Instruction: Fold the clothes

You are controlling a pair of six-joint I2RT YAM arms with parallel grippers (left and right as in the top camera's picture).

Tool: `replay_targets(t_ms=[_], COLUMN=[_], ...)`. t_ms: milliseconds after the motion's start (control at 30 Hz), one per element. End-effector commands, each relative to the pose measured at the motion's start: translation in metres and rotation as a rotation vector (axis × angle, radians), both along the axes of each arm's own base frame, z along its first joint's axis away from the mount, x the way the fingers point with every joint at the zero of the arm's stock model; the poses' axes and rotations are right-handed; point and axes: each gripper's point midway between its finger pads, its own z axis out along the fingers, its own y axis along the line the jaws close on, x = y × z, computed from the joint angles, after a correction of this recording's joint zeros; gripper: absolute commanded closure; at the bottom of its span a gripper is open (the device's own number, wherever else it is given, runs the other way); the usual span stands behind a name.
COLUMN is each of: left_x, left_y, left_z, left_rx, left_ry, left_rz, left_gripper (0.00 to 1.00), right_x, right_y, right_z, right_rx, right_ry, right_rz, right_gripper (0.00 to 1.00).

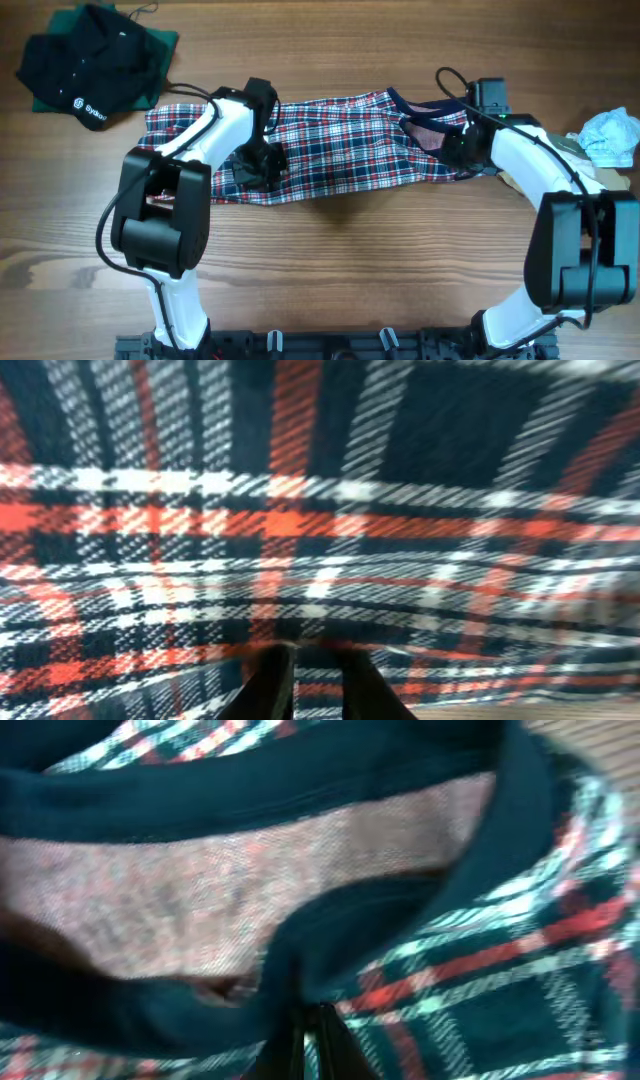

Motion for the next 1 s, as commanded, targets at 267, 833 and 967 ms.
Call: replay_targets(t_ms=[267, 833, 967], left_x=[-0.014, -0.018, -0.018], left_y=[0.04, 0.125, 0.142], left_z=[-0.012, -0.009, -0.009], left_rx=[0.071, 0.211, 0.209], left_ry=[0.07, 0.121, 0.127], left_rz=[0.028, 0.182, 0.246], left_gripper=[0.83, 0.85, 0.85], right_x=[-0.001, -0.04, -0.037], right_y=[-0.029, -0.084, -0.088], right_z=[-0.045, -0.057, -0.054], right_rx=[-0.054, -0.074, -0.095], right_ry=[0.079, 0.206, 0.199], right_rz=[-0.029, -0.271, -0.274], right_gripper=[0.93, 0.93, 0.89])
